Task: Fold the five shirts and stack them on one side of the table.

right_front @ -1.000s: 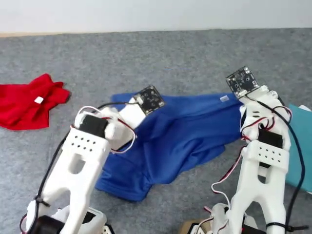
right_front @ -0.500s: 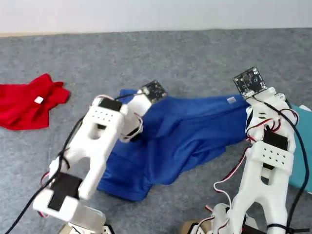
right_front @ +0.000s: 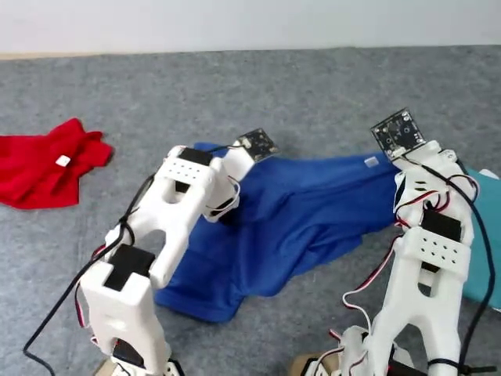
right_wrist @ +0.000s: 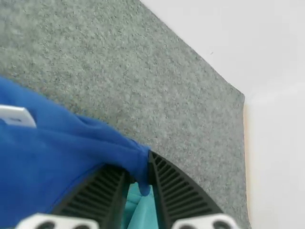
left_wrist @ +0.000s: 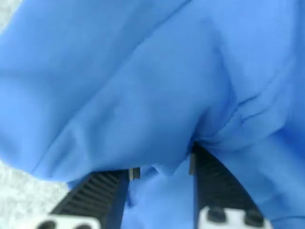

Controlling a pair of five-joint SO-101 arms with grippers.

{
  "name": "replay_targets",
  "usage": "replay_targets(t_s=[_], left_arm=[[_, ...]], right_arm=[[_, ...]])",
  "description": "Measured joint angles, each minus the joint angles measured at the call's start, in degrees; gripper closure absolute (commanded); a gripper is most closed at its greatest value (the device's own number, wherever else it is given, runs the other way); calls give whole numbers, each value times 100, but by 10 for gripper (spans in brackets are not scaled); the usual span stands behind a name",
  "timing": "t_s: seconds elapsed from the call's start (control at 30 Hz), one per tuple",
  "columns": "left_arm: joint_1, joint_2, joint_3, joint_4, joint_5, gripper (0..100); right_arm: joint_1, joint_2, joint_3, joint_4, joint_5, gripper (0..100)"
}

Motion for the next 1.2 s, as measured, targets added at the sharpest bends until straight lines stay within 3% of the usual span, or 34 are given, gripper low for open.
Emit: replay_targets(t_s=[0.2,0.4,0.6,0.87,1.03,1.2], left_arm=[[237,0,-35,44,0,1000],[229,0,-264,404,0,998],[185,-422,-1064,1275,0,998],[-369,-1345,-2286,2409,-9,998],[-563,-1486,-2734,3244,-343,998],[-624,-1679,-2620,3367,-484,998]], right_arm=[[0,0,0,0,18,988],[0,0,0,0,18,988],[0,0,0,0,26,988],[26,0,0,0,26,988],[105,0,0,0,26,988],[105,0,0,0,26,988]])
